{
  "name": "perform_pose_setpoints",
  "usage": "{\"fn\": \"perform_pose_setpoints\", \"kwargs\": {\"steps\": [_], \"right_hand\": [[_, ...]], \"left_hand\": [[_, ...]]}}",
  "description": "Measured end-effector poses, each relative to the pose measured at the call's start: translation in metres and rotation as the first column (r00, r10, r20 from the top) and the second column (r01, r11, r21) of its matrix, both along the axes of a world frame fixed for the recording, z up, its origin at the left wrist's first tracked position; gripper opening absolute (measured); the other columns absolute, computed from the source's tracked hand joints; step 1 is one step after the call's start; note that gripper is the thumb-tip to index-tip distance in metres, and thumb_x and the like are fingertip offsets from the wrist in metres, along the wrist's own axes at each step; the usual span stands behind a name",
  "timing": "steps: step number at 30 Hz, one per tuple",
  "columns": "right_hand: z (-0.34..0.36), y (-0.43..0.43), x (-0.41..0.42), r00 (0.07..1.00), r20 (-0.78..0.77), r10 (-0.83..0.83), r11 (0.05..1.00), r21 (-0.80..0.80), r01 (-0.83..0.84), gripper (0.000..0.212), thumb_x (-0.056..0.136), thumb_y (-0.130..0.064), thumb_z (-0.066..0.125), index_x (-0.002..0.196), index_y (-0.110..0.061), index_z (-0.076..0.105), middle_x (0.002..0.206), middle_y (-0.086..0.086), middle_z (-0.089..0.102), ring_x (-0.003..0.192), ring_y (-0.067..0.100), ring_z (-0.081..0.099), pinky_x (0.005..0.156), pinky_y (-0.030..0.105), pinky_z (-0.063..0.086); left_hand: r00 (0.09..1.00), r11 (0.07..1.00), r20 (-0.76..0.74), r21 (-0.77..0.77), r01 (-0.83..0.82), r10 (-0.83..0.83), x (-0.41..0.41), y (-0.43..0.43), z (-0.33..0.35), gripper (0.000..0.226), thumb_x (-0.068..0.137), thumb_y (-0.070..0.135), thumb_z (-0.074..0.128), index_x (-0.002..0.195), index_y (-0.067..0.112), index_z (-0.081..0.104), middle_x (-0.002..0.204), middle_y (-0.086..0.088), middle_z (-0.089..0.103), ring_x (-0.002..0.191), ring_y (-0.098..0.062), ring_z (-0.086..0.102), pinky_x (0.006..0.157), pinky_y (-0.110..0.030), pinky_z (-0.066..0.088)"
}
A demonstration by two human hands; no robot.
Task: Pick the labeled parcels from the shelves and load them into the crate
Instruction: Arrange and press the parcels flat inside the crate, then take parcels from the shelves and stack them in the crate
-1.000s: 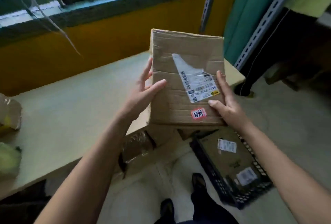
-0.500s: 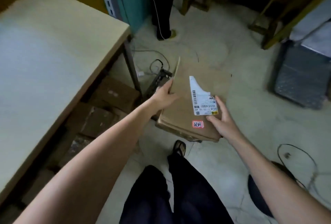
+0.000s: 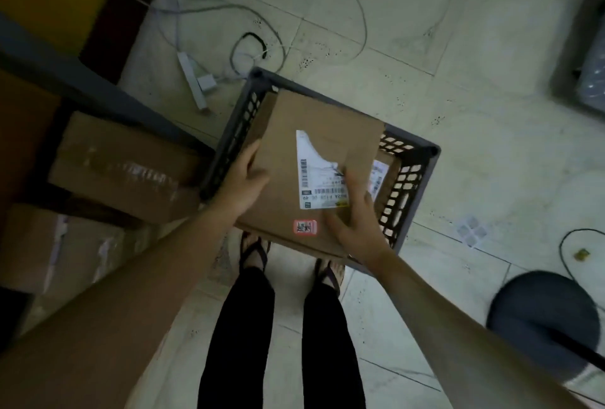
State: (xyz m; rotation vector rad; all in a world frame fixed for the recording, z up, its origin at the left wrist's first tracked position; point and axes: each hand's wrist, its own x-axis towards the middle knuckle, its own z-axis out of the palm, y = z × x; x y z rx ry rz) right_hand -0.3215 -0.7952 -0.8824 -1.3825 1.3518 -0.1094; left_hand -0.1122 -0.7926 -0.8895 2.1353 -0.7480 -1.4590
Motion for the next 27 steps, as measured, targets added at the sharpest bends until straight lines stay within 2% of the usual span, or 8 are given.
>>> {"fn": "perform_pose_setpoints", "kwargs": {"steps": [3, 5, 10, 17, 20, 22, 24, 27], "right_hand": [[-0.044, -0.023, 0.039, 1.000, -0.008, 0.006, 1.000, 0.008, -0.005, 0.077, 0.090, -0.032, 0.052, 0.141, -0.045, -0.005, 0.151, 0.012, 0.015, 0.135, 0.033, 0.029, 0.109, 0.048, 0.031], [-0.071, -0.037, 0.065, 1.000, 0.008, 0.027, 1.000, 0.006, -0.027, 0.078, 0.091, -0.029, 0.052, 0.141, -0.047, -0.005, 0.148, 0.008, 0.019, 0.117, 0.021, 0.044, 0.100, 0.032, 0.034], [-0.121, -0.041, 0.095, 0.992, -0.049, 0.118, 0.989, 0.095, -0.113, 0.080, 0.092, -0.022, 0.052, 0.143, -0.044, -0.006, 0.138, 0.012, 0.025, 0.087, 0.004, 0.040, 0.084, 0.023, 0.037], [-0.114, -0.052, 0.091, 0.962, -0.122, 0.243, 0.969, 0.073, -0.236, 0.082, 0.091, -0.026, 0.054, 0.144, -0.042, -0.007, 0.144, 0.015, 0.021, 0.102, 0.014, 0.040, 0.083, 0.025, 0.036], [-0.092, -0.056, 0.091, 0.934, -0.261, 0.243, 0.967, -0.016, -0.256, 0.073, 0.089, -0.028, 0.055, 0.144, -0.040, 0.009, 0.150, 0.017, 0.009, 0.123, 0.033, 0.041, 0.095, 0.037, 0.041], [-0.079, -0.054, 0.091, 0.926, -0.337, 0.167, 0.970, -0.113, -0.216, 0.060, 0.089, -0.027, 0.054, 0.140, -0.036, 0.024, 0.153, 0.017, 0.004, 0.135, 0.043, 0.024, 0.105, 0.055, 0.033], [-0.068, -0.047, 0.088, 0.932, -0.335, 0.139, 0.961, -0.183, -0.209, 0.056, 0.090, -0.026, 0.053, 0.139, -0.031, 0.028, 0.153, 0.018, 0.004, 0.138, 0.044, 0.015, 0.106, 0.060, 0.029], [-0.058, -0.027, 0.079, 0.837, -0.410, 0.362, 0.831, -0.266, -0.489, 0.067, 0.089, -0.023, 0.054, 0.146, -0.024, 0.020, 0.153, 0.021, 0.004, 0.140, 0.040, 0.008, 0.113, 0.055, 0.017]], "left_hand": [[0.998, 0.995, 0.053, -0.089, -0.037, 0.042, 0.035, -0.020, -0.039, 0.058, 0.093, 0.018, 0.050, 0.143, 0.032, 0.025, 0.145, -0.001, 0.037, 0.123, -0.018, 0.041, 0.088, -0.031, 0.038], [0.992, 0.994, 0.124, -0.112, -0.008, 0.022, 0.057, -0.026, -0.061, 0.065, 0.091, 0.014, 0.052, 0.145, 0.033, 0.019, 0.148, -0.002, 0.033, 0.126, -0.016, 0.038, 0.092, -0.033, 0.039], [0.895, 0.951, 0.328, 0.040, 0.308, -0.303, 0.087, -0.016, -0.100, 0.073, 0.091, 0.006, 0.051, 0.147, 0.032, 0.012, 0.150, -0.009, 0.027, 0.136, -0.026, 0.029, 0.105, -0.037, 0.031], [0.834, 0.907, 0.359, 0.112, 0.407, -0.418, 0.090, -0.020, -0.091, 0.073, 0.092, 0.010, 0.050, 0.147, 0.033, 0.007, 0.147, -0.014, 0.027, 0.133, -0.031, 0.031, 0.104, -0.045, 0.034], [0.768, 0.899, 0.476, 0.144, 0.413, -0.429, 0.085, -0.024, -0.074, 0.069, 0.091, 0.010, 0.052, 0.146, 0.031, 0.016, 0.147, -0.017, 0.022, 0.134, -0.035, 0.026, 0.106, -0.045, 0.032], [0.777, 0.931, 0.527, 0.089, 0.353, -0.344, 0.078, -0.024, -0.061, 0.064, 0.090, 0.010, 0.051, 0.145, 0.028, 0.023, 0.147, -0.017, 0.020, 0.134, -0.035, 0.025, 0.107, -0.045, 0.032], [0.800, 0.958, 0.557, -0.026, 0.286, -0.224, 0.069, -0.016, -0.049, 0.059, 0.090, 0.011, 0.048, 0.144, 0.024, 0.026, 0.147, -0.017, 0.023, 0.134, -0.034, 0.025, 0.107, -0.045, 0.033], [0.774, 0.948, 0.626, -0.178, 0.263, -0.097, 0.053, 0.013, -0.038, 0.053, 0.091, 0.011, 0.043, 0.142, 0.016, 0.031, 0.143, -0.017, 0.030, 0.132, -0.032, 0.030, 0.106, -0.048, 0.034]]}}
